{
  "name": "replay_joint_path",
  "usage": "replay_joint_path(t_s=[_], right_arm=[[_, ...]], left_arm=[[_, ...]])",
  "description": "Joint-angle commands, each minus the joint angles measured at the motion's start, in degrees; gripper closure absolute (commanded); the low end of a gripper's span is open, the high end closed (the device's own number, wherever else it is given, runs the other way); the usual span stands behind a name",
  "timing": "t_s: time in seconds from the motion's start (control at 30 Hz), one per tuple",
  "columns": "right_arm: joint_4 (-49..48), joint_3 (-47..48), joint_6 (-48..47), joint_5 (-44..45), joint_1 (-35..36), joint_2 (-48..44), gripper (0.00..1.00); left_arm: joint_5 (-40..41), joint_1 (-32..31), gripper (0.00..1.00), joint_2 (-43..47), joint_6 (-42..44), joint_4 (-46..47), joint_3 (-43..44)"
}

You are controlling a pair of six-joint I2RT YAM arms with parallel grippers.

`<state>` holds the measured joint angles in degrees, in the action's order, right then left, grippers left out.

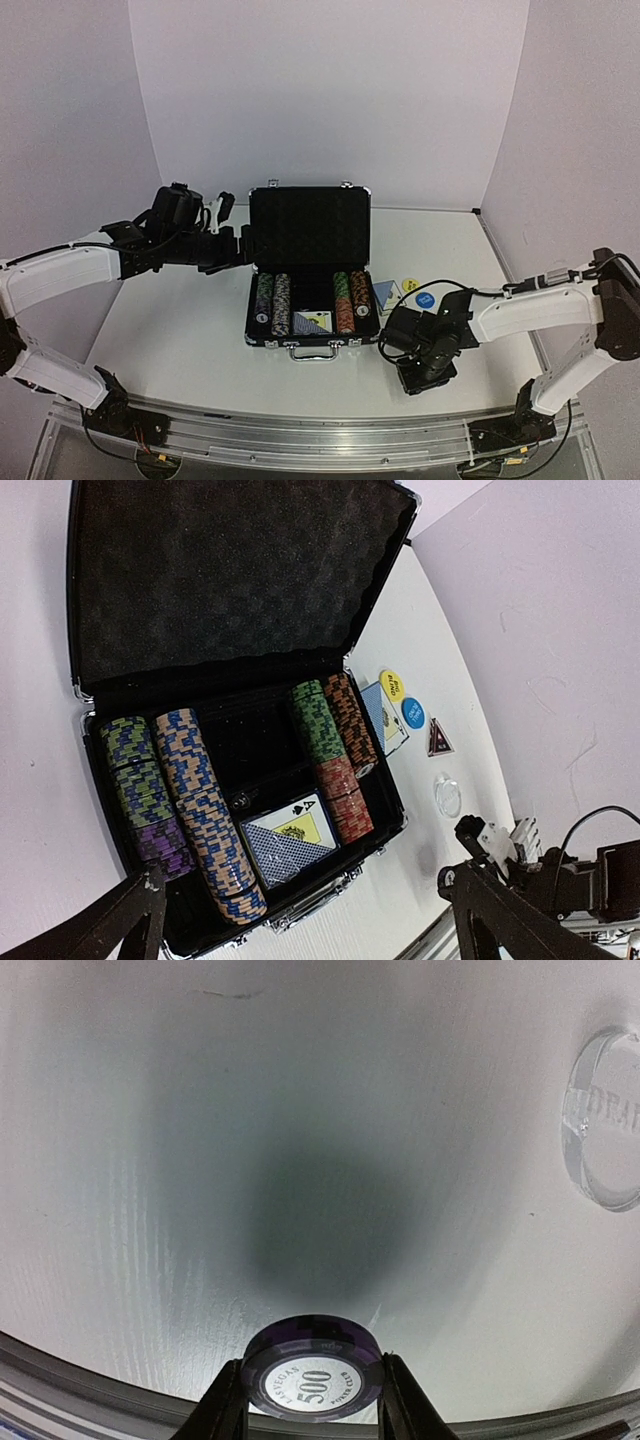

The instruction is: Pack up texas hold em set

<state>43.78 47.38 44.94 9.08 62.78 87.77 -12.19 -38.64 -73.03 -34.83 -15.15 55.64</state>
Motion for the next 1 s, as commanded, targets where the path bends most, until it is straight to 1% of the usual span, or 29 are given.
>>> replay_joint_path(t_s=[0.0,0.1,0.23,0.3,0.37,0.5,0.57,0.67,0.73,0.87,0.97], right_arm=[[2.7,3.1,-1.7,0.9,0.3,-2.7,1.00],[3.1,4.2,-2.8,0.0,0.3,-3.3,1.00],[3.7,6.6,-5.6,-2.0,0.3,-4.3,1.00],[4.4,8.2,-7.3,-2.8,0.3,-4.7,1.00],[5.4,10.2,-9.3,-4.0,0.3,-5.0,1.00],[7.2,13.4,-12.9,-6.4,0.3,-5.8,1.00],[8.5,15.4,-14.5,-7.3,0.4,-5.6,1.00],[10.9,18.7,-16.9,-8.2,0.4,-4.8,1.00],[11.6,19.8,-17.8,-8.6,0.4,-4.6,1.00],[12.2,21.4,-19.4,-8.7,0.4,-4.2,1.00],[12.5,22.3,-20.1,-9.9,0.4,-3.9,1.00]], left_arm=[[-3.2,-0.4,0.00,1.0,-1.2,1.0,0.6],[-8.1,-0.6,0.00,-0.5,-1.8,3.4,0.6],[-15.1,-2.0,0.00,-4.6,-4.4,4.8,2.9],[-21.1,-2.8,0.01,-8.6,-7.0,7.0,3.8],[-29.0,-3.8,0.04,-12.7,-11.4,11.1,4.3],[-37.1,-8.0,0.10,-21.1,-16.4,13.5,8.4],[-39.4,-9.9,0.12,-24.8,-17.9,13.5,11.4],[-44.0,-11.6,0.21,-30.7,-21.4,14.6,14.5],[-46.2,-12.4,0.24,-33.2,-23.6,16.9,14.7],[-49.1,-13.9,0.25,-35.9,-27.6,24.2,14.5],[-50.4,-14.9,0.27,-38.0,-28.6,24.7,15.9]])
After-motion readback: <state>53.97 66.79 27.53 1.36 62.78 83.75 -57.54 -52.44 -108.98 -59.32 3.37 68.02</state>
